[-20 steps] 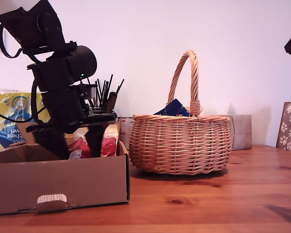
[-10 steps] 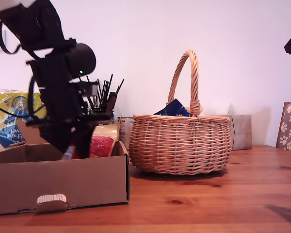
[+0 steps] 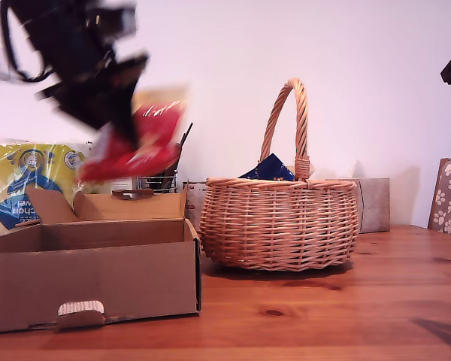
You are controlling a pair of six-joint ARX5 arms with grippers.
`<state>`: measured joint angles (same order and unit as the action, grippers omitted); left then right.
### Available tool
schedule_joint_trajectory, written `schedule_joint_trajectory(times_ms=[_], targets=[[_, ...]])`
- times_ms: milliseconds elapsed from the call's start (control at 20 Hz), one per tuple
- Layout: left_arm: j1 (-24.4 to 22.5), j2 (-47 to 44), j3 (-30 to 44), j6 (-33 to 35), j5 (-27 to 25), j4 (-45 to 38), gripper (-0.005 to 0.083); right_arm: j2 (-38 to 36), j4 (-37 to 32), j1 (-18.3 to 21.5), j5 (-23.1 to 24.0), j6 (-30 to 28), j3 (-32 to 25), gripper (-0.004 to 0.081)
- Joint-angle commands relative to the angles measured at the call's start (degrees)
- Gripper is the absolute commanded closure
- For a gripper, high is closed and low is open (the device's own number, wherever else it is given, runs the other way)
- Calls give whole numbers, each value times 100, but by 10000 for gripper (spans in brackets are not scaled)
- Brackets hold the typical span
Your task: Move the bags of Easter eggs from the cardboard box on the left into the woven basket on the right side.
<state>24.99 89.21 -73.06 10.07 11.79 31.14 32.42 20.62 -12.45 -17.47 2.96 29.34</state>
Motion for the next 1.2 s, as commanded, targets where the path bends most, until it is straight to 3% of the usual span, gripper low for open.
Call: schedule_joint_trajectory(times_ms=[0, 200, 450, 850, 1150], targets=[[15, 122, 72, 380, 505, -549, 613, -85, 9, 9, -17, 4, -125, 780], [20, 323, 72, 540, 1209, -2050, 612, -494, 157, 9, -87, 20, -122, 780], [133, 796, 72, 494, 1482, -3491, 611, -1191, 378, 7, -1036, 236, -98, 780], [479, 1648, 50, 490, 1473, -4675, 611, -1362, 922, 7, -1045, 160, 542, 780], [573, 2282, -133, 431, 1456, -4675, 611, -1362, 931, 7, -1045, 160, 560, 780]])
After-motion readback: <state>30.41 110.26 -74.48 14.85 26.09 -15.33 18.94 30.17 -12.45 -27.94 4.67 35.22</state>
